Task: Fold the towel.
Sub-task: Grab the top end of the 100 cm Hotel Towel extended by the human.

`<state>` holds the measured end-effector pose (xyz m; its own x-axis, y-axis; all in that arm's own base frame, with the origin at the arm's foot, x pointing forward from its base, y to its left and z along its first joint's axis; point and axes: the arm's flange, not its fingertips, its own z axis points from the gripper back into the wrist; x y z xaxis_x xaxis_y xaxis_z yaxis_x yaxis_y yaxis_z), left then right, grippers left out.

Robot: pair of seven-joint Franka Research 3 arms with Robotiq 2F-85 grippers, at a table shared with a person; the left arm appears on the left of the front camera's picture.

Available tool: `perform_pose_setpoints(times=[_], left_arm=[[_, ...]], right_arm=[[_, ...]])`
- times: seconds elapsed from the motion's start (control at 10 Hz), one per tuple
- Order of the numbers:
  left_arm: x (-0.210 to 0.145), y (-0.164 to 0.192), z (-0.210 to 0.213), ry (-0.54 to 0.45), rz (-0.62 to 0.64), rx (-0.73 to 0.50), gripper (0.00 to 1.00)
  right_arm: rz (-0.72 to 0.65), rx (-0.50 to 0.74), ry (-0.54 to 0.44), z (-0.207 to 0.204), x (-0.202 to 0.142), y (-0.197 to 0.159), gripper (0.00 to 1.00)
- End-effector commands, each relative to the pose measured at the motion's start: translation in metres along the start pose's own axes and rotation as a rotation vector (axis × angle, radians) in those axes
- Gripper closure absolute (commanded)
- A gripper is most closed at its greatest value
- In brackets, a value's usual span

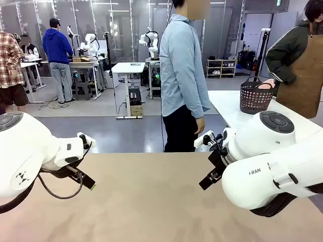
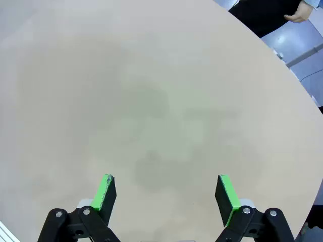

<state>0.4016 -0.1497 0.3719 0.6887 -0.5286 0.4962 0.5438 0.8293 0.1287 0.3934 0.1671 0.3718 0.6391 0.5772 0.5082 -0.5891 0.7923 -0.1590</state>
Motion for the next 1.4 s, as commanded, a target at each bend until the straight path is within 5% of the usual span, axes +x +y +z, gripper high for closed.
perform_pose_setpoints(times=[0.0, 0.8, 1.0, 1.3], left_arm=[[0.000, 0.000, 0.000, 0.000, 0.000, 0.000, 0.00], [0.000, 0.000, 0.000, 0.000, -0.001, 0.000, 0.00], [0.023, 0.003, 0.029, 0.027, -0.066, 0.007, 0.00], [0.033, 0.029, 0.082, 0.028, 0.022, -0.220, 0.00]], right_arm=[[0.000, 0.000, 0.000, 0.000, 0.000, 0.000, 0.00], [0.000, 0.000, 0.000, 0.000, 0.000, 0.000, 0.00], [-0.004, 0.040, 0.013, 0.018, 0.006, -0.002, 0.00], [-0.071, 0.233, 0.027, 0.085, 0.026, -0.021, 0.00]])
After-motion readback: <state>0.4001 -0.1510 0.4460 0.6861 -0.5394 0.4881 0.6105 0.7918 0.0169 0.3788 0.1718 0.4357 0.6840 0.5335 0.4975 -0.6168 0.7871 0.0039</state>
